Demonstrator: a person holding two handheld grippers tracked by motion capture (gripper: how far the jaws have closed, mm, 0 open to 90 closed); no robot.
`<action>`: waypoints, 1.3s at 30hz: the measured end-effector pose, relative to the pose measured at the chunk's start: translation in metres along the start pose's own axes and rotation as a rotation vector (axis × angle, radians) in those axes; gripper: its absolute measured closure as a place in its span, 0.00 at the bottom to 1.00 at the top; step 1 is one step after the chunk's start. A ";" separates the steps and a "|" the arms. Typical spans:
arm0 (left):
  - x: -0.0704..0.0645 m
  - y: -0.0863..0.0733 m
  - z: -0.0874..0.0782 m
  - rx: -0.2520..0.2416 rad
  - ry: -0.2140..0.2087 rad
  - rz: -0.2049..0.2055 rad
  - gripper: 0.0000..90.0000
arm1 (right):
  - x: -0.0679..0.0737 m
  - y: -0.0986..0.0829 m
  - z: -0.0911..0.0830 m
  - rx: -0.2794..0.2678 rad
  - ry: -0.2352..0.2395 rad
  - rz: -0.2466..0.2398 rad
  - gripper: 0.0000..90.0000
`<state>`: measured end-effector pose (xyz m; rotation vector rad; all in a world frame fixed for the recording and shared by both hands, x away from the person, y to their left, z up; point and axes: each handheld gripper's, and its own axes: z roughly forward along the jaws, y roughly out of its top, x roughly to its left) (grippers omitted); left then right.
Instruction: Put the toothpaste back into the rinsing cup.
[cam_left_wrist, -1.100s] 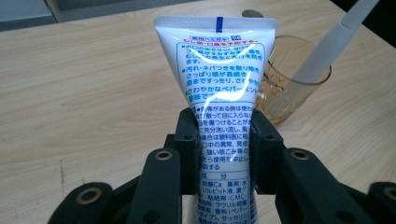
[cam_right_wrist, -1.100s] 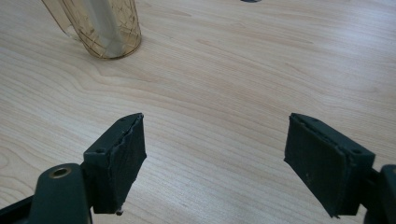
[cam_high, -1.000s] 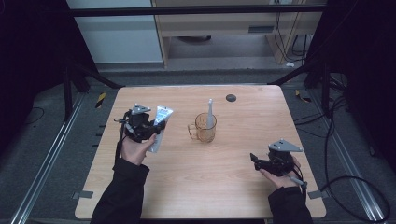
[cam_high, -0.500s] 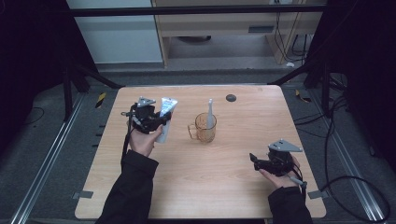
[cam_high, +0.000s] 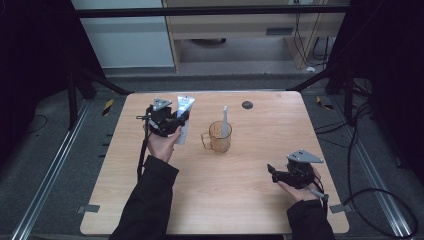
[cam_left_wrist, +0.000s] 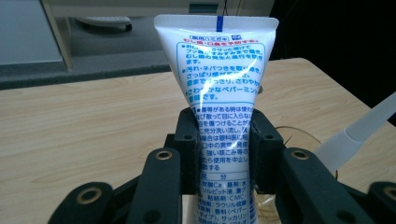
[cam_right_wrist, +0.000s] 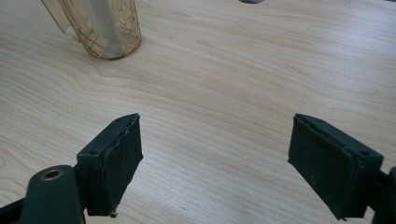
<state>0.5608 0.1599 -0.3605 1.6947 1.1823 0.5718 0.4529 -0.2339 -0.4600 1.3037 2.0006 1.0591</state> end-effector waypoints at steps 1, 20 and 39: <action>-0.001 0.001 0.001 -0.008 0.002 0.001 0.77 | 0.000 0.000 0.000 0.000 0.000 0.000 0.19; -0.022 0.009 0.028 -0.117 0.012 -0.029 0.77 | -0.001 0.000 0.001 -0.013 -0.001 0.016 0.18; -0.043 0.008 0.052 -0.195 0.014 -0.042 0.76 | -0.002 -0.001 0.002 -0.015 -0.003 0.017 0.18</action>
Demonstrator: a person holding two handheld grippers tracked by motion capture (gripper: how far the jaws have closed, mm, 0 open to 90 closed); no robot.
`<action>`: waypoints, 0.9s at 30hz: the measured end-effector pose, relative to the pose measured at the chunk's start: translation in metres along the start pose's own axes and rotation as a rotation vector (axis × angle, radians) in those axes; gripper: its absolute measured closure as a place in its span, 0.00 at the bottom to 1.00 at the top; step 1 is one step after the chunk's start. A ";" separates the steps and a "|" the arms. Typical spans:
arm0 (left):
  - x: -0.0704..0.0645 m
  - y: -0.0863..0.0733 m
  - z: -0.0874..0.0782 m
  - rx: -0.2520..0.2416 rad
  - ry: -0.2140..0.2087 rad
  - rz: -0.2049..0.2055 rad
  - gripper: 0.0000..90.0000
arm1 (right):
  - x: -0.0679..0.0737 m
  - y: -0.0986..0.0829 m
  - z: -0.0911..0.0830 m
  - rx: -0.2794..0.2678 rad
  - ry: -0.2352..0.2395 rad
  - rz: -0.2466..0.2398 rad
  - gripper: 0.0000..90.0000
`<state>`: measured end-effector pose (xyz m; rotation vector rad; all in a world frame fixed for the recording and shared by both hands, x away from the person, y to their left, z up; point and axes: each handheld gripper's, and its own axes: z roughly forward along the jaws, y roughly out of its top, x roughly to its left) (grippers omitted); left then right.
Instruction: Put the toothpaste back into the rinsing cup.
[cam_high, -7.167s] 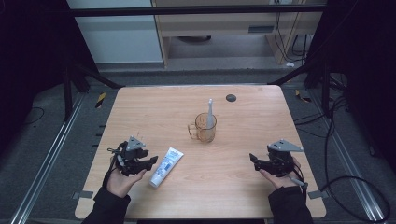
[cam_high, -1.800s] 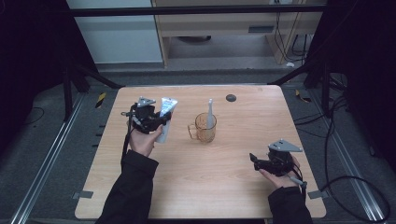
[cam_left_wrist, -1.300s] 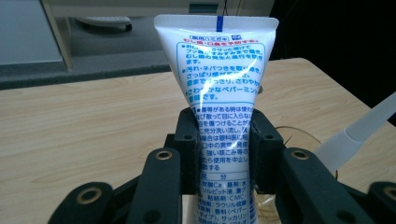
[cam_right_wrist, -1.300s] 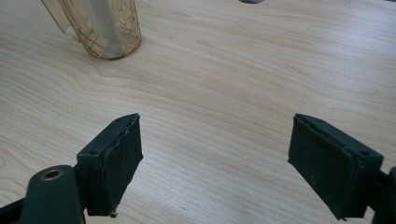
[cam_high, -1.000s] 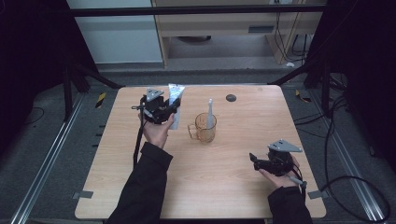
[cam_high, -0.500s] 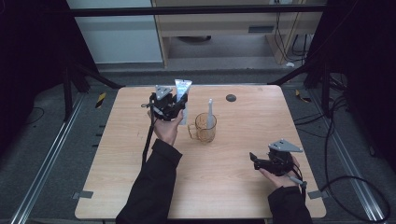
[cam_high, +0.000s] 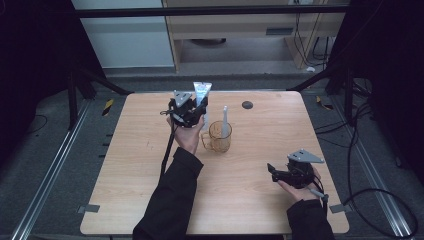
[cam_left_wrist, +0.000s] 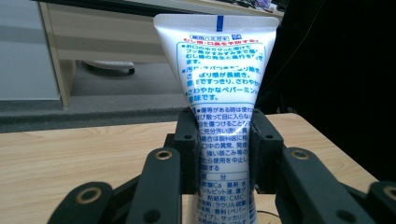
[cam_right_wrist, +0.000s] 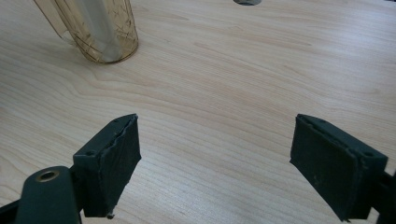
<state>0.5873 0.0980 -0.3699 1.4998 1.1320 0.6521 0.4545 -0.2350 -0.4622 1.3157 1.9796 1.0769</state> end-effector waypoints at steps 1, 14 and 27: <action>-0.002 -0.001 0.001 0.000 -0.002 0.003 0.76 | 0.000 0.000 0.000 0.000 -0.001 -0.002 0.18; -0.013 -0.005 0.006 -0.049 0.016 0.011 0.76 | 0.000 0.000 0.000 -0.002 0.000 0.000 0.18; -0.022 -0.015 0.019 -0.031 -0.016 0.022 0.76 | 0.000 0.000 0.001 0.000 0.001 -0.004 0.18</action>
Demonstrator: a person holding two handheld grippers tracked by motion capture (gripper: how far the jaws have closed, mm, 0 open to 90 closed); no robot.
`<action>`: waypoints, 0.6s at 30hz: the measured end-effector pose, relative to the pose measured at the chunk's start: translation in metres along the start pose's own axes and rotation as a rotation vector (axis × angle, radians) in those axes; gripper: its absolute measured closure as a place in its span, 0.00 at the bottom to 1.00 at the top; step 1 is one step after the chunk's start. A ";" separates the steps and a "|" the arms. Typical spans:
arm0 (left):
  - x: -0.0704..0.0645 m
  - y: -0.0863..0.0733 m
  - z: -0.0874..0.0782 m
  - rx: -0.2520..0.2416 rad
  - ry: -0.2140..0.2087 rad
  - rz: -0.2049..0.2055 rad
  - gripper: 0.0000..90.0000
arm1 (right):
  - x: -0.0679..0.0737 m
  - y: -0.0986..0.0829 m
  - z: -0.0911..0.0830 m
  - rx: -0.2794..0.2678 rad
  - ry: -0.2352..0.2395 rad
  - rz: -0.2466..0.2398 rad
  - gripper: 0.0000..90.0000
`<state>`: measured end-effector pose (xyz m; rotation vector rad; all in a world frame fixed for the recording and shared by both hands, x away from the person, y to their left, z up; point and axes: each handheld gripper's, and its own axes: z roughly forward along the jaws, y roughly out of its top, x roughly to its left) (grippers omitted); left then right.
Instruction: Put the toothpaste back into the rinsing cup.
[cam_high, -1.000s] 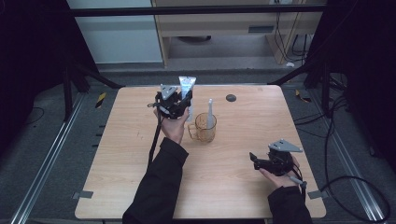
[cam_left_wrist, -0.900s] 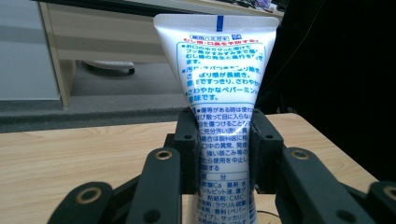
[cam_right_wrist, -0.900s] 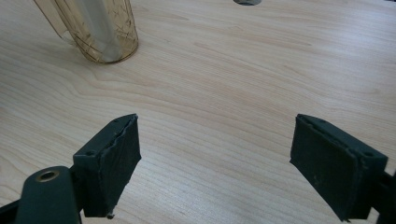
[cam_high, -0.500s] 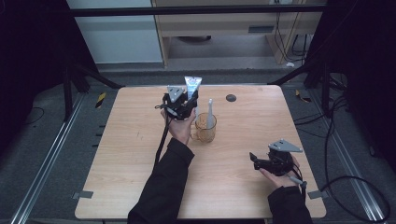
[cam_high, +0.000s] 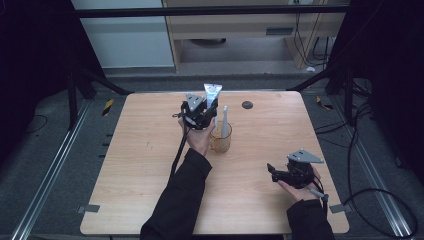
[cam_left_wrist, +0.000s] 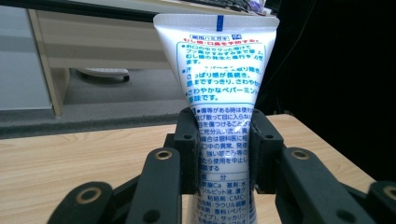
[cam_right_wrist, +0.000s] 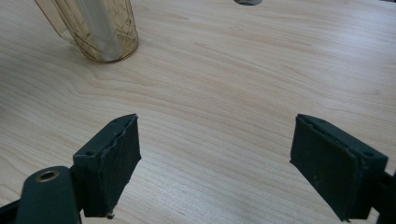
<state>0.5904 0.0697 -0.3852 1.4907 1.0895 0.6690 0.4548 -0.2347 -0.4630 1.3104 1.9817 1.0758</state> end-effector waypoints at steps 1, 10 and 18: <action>-0.001 -0.001 0.001 0.003 -0.003 0.000 0.76 | 0.000 0.000 0.000 0.000 0.000 0.000 0.18; -0.004 -0.004 0.006 0.004 -0.021 0.004 0.76 | 0.001 0.000 0.001 -0.001 0.000 -0.008 0.18; -0.004 -0.009 0.011 0.007 -0.036 0.014 0.76 | 0.001 0.000 0.001 0.002 0.000 -0.012 0.18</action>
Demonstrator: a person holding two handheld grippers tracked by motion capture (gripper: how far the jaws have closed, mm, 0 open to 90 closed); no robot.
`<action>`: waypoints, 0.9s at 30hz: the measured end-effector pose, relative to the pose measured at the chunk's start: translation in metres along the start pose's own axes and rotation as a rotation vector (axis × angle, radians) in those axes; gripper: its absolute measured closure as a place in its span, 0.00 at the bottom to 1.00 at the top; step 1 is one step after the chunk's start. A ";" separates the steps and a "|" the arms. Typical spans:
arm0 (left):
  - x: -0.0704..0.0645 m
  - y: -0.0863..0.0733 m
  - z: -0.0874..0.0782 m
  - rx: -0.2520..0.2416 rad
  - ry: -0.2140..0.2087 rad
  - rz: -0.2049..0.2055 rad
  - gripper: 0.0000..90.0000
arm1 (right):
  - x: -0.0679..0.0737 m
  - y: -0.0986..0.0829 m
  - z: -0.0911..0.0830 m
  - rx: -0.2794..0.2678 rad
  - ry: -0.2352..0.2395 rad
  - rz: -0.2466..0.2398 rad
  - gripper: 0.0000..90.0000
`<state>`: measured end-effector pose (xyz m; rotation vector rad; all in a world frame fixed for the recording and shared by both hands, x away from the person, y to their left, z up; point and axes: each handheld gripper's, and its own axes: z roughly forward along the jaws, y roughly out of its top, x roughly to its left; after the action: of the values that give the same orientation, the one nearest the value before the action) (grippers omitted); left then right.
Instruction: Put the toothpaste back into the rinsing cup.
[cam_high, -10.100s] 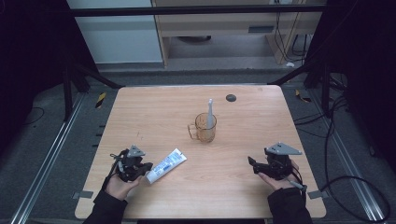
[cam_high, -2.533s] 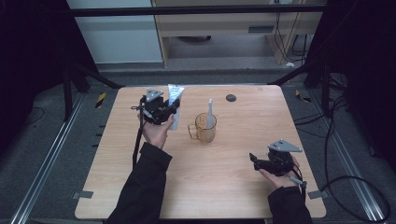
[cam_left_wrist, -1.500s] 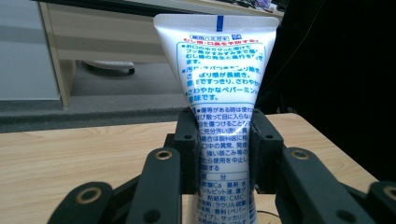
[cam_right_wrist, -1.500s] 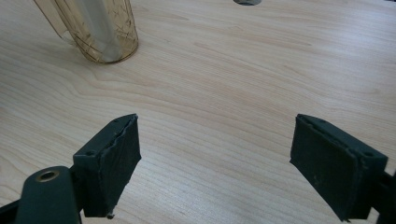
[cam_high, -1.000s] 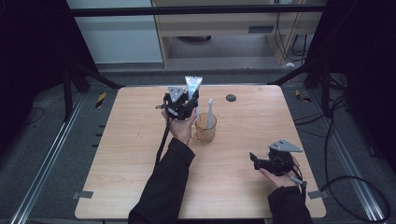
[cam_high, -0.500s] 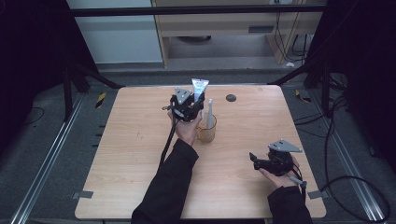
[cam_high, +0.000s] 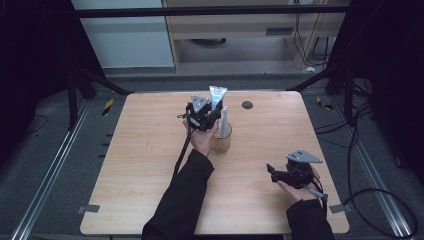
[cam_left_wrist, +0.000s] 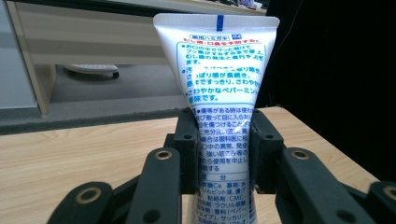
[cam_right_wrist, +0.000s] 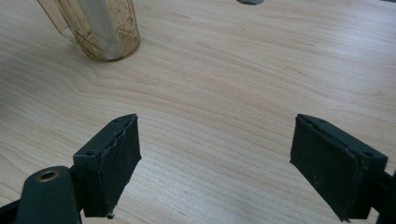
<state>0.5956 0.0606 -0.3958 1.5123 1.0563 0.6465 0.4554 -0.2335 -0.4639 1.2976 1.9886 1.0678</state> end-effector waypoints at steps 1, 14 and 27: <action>-0.001 -0.001 0.000 0.008 -0.003 -0.006 0.76 | 0.000 0.000 0.000 -0.001 0.001 0.001 0.18; 0.001 -0.014 0.008 0.048 -0.029 0.001 0.76 | -0.001 0.000 0.000 -0.001 0.003 0.002 0.18; 0.002 -0.023 0.009 0.100 -0.048 0.021 0.74 | -0.002 0.000 0.000 0.002 -0.002 0.003 0.18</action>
<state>0.5975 0.0573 -0.4205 1.6194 1.0508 0.5759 0.4560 -0.2355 -0.4642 1.3028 1.9868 1.0664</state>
